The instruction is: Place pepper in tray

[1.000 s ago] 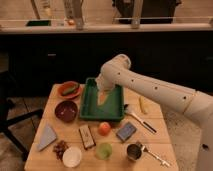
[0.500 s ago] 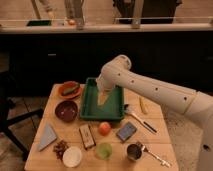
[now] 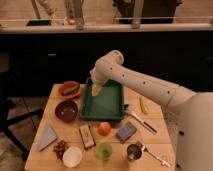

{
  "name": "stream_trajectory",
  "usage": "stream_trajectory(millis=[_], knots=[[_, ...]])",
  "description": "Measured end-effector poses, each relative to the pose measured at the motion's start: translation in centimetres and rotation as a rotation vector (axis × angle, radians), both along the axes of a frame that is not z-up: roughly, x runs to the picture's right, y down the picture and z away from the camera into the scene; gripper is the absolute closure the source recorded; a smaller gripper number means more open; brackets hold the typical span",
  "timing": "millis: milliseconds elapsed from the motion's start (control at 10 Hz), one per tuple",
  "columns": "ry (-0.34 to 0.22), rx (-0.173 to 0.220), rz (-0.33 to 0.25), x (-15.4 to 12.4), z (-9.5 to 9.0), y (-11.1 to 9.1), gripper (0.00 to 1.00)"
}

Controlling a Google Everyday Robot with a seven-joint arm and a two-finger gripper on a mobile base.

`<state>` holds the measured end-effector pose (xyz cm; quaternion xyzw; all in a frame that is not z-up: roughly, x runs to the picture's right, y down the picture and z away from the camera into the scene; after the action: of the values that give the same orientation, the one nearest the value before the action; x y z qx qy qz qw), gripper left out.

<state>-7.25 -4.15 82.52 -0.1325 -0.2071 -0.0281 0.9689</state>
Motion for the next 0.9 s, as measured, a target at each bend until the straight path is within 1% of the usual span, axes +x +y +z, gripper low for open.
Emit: stream_trajectory(millis=[200,300,400,600,800,900], knots=[[-0.046,-0.002,0.011,-1.1,1.4,-0.8,0.20],[-0.076,-0.006,0.016,-2.1,2.2,-1.1,0.20],[-0.103,-0.008,0.031,-2.7,2.6,-1.4,0.20],[-0.194,-0.009,0.085,-3.8,3.6,-2.1,0.20],[-0.242,-0.016,0.111,-5.3,4.3,-2.3,0.20],[-0.259,-0.024,0.125,-5.5,4.9,-2.4,0.20]])
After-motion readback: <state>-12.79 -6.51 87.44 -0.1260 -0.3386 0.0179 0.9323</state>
